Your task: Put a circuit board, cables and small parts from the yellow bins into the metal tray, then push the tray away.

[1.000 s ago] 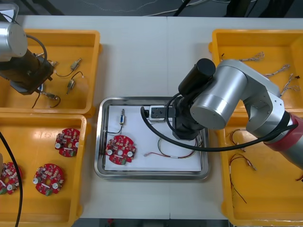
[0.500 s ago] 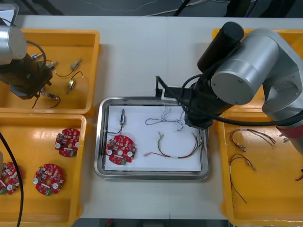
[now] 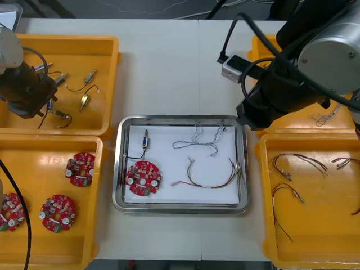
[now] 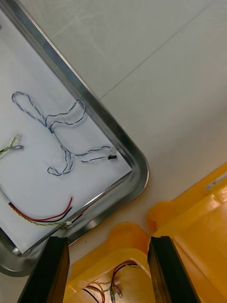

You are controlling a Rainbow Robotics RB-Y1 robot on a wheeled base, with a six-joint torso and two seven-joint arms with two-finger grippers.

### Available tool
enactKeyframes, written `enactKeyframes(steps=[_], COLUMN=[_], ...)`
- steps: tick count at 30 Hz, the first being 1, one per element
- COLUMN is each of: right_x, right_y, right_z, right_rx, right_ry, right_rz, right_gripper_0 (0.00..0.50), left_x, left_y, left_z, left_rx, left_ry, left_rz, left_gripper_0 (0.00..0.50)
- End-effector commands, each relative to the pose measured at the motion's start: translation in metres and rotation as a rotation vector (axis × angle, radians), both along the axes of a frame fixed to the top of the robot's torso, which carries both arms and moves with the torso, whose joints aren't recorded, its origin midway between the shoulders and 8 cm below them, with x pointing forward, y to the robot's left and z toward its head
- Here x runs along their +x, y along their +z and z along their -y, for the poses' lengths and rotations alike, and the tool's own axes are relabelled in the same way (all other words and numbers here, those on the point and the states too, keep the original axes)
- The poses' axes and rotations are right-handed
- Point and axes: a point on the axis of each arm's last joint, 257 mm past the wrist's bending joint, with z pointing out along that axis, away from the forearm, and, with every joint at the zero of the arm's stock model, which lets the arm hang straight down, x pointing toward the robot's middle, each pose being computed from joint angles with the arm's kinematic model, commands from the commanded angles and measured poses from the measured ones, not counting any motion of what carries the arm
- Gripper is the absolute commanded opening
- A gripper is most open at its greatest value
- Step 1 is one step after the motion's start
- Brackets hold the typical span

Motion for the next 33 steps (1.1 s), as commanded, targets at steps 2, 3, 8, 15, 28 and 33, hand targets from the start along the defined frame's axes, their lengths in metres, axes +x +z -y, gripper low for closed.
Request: enactKeyframes(steps=[2, 3, 8, 15, 28, 33], right_x=[0.013, 0.015, 0.019, 0.022, 0.015, 0.005], right_y=[0.044, 0.045, 0.046, 0.048, 0.038, 0.031], right_z=[0.015, 0.021, 0.043, 0.075, 0.15, 0.179], right_rx=[0.106, 0.116, 0.168, 0.226, 0.233, 0.251], right_ry=[-0.136, -0.174, -0.327, -0.488, -0.697, -0.768], right_rz=[0.072, 0.073, 0.066, 0.061, 0.059, 0.048], right_gripper_0=[0.491, 0.493, 0.491, 0.49, 0.491, 0.491], left_x=[0.012, 0.012, 0.013, 0.013, 0.009, 0.008], left_y=[0.021, 0.02, 0.014, 0.007, -0.01, -0.012], left_z=[0.017, 0.019, 0.029, 0.042, 0.046, 0.041], left_rx=[-0.04, -0.041, -0.045, -0.044, -0.014, -0.005], left_ry=[0.034, 0.033, 0.022, 0.003, -0.011, -0.006], left_rz=[0.037, 0.034, 0.027, 0.017, -0.004, -0.004], left_gripper_0=[0.5, 0.5, 0.5, 0.5, 0.5, 0.5])
